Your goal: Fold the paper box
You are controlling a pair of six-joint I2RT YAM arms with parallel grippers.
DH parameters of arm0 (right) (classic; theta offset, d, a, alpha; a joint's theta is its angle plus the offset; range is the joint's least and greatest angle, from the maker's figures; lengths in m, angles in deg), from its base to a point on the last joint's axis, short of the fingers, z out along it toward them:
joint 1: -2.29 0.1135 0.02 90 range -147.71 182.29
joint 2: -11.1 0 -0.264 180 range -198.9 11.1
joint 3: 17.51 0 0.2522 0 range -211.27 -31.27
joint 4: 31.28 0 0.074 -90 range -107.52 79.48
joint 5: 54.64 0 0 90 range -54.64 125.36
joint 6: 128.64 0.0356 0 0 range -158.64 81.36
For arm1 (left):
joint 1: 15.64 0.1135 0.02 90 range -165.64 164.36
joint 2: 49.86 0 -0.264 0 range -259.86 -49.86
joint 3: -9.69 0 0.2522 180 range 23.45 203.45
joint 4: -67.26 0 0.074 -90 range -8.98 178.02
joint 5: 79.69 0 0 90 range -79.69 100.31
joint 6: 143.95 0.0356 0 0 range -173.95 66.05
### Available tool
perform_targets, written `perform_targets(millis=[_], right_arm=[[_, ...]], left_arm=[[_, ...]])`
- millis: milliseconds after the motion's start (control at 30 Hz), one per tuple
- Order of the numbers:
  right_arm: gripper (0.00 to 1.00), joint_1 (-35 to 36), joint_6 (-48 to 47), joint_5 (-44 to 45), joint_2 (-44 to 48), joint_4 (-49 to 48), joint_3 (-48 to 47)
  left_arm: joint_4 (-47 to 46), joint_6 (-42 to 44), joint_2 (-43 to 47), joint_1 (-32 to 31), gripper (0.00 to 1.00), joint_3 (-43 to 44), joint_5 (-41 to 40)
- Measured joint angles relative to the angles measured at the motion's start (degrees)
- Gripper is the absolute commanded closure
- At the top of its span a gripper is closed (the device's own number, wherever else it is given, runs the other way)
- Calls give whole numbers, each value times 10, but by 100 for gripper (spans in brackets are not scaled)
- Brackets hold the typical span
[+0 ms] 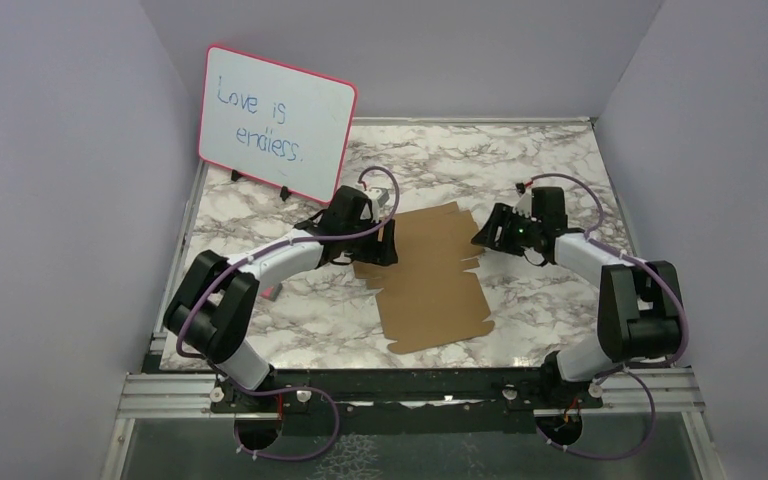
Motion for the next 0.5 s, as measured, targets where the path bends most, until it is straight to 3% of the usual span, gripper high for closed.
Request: perform_targets(millis=[200,500], right_arm=[[45,-12,13,-15,-65,-40,-6],[85,-13,24,-97,-116,-98,-11]], left_arm=[[-46,-34,14,0,29,-28,7],[-64,-58,23,0,26,-35,4]])
